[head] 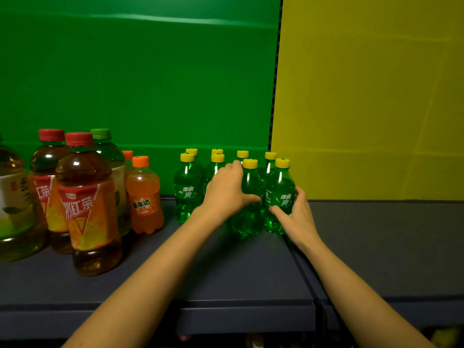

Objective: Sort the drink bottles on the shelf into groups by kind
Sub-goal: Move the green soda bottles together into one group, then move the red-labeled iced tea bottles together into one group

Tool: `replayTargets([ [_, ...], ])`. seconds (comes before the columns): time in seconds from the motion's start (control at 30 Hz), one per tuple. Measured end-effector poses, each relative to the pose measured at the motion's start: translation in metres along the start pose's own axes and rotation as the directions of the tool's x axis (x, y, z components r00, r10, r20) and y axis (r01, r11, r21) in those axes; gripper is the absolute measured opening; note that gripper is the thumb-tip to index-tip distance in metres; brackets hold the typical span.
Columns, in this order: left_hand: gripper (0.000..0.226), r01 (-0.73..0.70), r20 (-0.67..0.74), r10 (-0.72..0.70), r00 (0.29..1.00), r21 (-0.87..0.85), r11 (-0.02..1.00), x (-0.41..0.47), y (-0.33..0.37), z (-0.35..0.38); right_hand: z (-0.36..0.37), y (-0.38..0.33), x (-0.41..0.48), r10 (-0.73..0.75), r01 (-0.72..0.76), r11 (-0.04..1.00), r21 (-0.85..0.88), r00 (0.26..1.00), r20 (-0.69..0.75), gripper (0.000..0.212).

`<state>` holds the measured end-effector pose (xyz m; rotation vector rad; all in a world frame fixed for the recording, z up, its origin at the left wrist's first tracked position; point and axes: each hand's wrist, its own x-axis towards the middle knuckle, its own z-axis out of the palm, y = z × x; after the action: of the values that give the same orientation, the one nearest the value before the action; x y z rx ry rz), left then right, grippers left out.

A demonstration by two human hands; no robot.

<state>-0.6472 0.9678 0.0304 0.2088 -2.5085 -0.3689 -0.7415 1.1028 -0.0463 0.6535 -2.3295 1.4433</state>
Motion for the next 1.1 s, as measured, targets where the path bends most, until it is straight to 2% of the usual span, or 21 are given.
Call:
replayTargets([
  [0.07, 0.068, 0.008, 0.06, -0.011, 0.998, 0.041, 0.999, 0.011, 0.001, -0.006, -0.001, -0.001, -0.002, -0.037, 0.037, 0.999, -0.025, 0.999, -0.019, 0.076],
  [0.13, 0.075, 0.005, 0.095, -0.014, 0.995, 0.093, 0.996, 0.018, 0.003, -0.009, -0.001, 0.0, -0.002, -0.057, 0.056, 0.998, -0.028, 0.998, -0.024, 0.076],
  [0.23, 0.083, -0.003, 0.082, -0.009, 0.997, 0.147, 0.989, 0.024, 0.005, -0.007, 0.0, -0.002, -0.002, -0.062, 0.062, 0.998, -0.011, 0.998, -0.02, 0.073],
  [0.4, 0.074, -0.033, 0.031, 0.026, 0.999, 0.22, 0.975, 0.028, 0.001, -0.003, 0.004, -0.001, 0.0, -0.083, 0.082, 0.997, -0.008, 0.996, -0.031, 0.074],
  [0.67, 0.068, -0.085, -0.116, 0.124, 0.985, 0.294, 0.952, 0.02, -0.014, 0.011, 0.01, -0.004, 0.0, -0.061, 0.053, 0.99, -0.134, 0.996, -0.059, 0.076],
  [0.77, 0.056, -0.127, -0.231, 0.195, 0.953, 0.277, 0.952, 0.001, -0.025, 0.006, 0.004, -0.017, -0.007, -0.146, 0.112, 0.973, -0.203, 0.976, -0.161, 0.069],
  [0.83, 0.04, -0.171, -0.353, 0.26, 0.899, 0.265, 0.949, -0.017, -0.037, -0.004, -0.001, -0.029, -0.013, -0.248, 0.2, 0.957, -0.211, 0.941, -0.232, 0.057],
  [0.9, 0.03, -0.194, -0.455, 0.275, 0.847, 0.218, 0.956, -0.039, -0.052, -0.019, -0.001, -0.044, -0.02, -0.302, 0.269, 0.95, -0.162, 0.924, -0.235, 0.046],
  [1.1, 0.013, -0.166, -0.565, 0.175, 0.806, 0.068, 0.984, -0.106, -0.108, -0.07, 0.034, -0.102, -0.048, -0.348, 0.35, 0.934, 0.074, 0.937, -0.037, 0.029],
])
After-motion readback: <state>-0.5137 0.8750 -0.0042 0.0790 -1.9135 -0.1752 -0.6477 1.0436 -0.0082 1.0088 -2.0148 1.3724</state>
